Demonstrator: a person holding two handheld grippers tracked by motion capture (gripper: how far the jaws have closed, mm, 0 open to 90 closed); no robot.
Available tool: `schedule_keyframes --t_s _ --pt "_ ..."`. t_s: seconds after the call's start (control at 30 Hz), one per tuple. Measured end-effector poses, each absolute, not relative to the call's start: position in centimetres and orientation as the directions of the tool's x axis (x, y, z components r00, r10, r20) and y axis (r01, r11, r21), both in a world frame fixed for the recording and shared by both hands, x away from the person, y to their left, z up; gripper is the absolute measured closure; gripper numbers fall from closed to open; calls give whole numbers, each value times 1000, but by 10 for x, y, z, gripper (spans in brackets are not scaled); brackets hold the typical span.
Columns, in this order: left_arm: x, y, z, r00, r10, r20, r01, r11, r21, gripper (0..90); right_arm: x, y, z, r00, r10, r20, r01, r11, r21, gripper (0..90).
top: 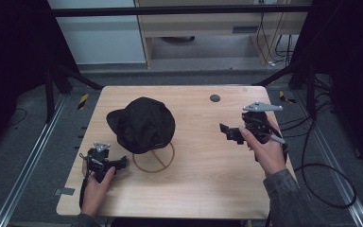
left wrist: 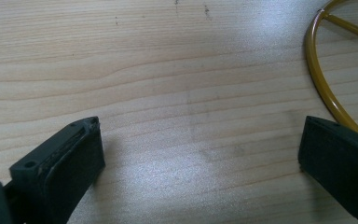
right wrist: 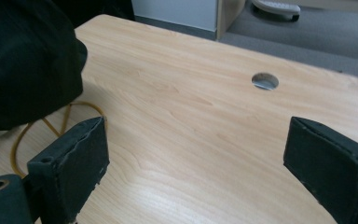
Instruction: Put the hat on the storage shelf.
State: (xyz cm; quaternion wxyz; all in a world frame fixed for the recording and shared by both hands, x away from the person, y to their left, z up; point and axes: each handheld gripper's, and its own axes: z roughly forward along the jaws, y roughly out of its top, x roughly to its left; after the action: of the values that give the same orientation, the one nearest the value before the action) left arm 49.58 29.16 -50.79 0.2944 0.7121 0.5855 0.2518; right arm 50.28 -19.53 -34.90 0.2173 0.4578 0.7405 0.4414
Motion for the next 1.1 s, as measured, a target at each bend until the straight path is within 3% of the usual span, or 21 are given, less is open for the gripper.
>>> schedule_keyframes --t_s 0.43,1.1 --pt "496 292 -508 188 982 14 686 -142 714 0 498 -207 -405 -432 888 155 568 135 812 83" --pt "493 291 -508 202 979 15 683 -152 714 0 490 -199 -465 -409 894 180 664 156 731 101"
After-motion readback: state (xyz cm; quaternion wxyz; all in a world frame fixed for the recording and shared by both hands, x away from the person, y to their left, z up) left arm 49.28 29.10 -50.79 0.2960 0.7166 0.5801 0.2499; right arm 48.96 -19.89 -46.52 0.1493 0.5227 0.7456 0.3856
